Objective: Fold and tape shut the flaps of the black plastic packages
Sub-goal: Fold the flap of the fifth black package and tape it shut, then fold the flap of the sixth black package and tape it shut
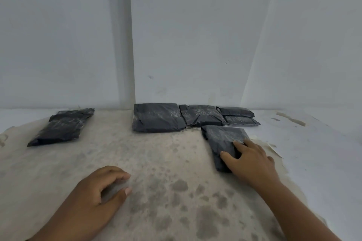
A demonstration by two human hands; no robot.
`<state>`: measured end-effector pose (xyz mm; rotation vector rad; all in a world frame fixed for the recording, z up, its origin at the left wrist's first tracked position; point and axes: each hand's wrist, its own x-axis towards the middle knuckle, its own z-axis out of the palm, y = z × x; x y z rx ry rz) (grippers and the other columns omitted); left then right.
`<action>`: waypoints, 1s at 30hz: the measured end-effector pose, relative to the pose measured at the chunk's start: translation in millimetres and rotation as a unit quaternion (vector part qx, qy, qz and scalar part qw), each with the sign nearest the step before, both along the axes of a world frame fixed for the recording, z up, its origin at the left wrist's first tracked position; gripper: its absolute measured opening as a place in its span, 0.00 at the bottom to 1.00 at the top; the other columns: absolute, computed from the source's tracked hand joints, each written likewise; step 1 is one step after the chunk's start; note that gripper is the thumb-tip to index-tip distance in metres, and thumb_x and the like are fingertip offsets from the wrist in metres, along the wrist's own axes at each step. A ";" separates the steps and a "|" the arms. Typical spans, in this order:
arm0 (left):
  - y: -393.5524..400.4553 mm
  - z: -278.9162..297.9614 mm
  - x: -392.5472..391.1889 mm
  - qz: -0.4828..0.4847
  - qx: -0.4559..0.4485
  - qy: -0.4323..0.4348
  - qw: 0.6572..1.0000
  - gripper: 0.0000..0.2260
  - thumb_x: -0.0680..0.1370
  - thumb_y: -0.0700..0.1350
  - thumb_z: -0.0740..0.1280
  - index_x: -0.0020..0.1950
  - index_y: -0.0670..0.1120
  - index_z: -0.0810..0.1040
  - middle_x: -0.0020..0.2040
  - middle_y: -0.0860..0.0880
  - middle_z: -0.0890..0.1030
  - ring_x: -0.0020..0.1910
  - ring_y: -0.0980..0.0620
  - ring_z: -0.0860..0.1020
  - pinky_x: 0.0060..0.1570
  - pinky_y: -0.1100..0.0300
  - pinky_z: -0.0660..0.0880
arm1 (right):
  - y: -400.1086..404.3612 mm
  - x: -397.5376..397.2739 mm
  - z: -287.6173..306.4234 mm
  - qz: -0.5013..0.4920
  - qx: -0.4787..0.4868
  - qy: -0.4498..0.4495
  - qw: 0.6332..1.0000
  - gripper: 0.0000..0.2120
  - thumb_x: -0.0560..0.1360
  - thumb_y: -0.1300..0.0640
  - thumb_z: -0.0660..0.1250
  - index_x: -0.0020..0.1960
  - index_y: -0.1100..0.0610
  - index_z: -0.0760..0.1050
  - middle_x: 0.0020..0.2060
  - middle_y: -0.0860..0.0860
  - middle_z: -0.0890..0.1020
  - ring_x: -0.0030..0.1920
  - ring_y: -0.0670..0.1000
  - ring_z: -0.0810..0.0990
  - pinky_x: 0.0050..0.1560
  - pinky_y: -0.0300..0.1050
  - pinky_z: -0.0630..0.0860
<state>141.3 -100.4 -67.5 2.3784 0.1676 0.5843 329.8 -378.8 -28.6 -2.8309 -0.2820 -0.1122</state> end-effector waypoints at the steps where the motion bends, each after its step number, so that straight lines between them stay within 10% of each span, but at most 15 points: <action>1: -0.3 -0.7 -0.5 0.002 -0.004 -0.002 1.000 0.08 0.68 0.50 0.75 0.43 0.61 0.81 0.50 0.65 0.79 0.48 0.65 0.78 0.44 0.78 0.69 | -3.7 2.0 -0.5 -0.006 0.011 0.002 1.000 0.32 0.73 0.35 0.55 0.73 0.48 0.62 0.73 0.49 0.63 0.72 0.54 0.61 0.67 0.56 0.61; 23: -3.9 1.2 -3.0 0.008 0.004 -0.025 1.000 0.10 0.67 0.60 0.67 0.44 0.60 0.80 0.50 0.64 0.79 0.47 0.64 0.79 0.44 0.77 0.69 | -14.1 16.3 -9.6 -0.011 0.037 -0.062 0.997 0.29 0.74 0.42 0.50 0.74 0.49 0.61 0.77 0.52 0.54 0.77 0.52 0.46 0.73 0.61 0.42; 30: -2.5 1.1 -3.1 0.076 -0.049 -0.054 0.994 0.07 0.72 0.41 0.73 0.41 0.55 0.82 0.47 0.62 0.80 0.45 0.60 0.79 0.41 0.74 0.71 | 47.5 -43.3 6.0 0.176 0.099 -0.244 0.949 0.17 0.72 0.50 0.60 0.54 0.56 0.80 0.56 0.54 0.80 0.58 0.57 0.77 0.60 0.57 0.69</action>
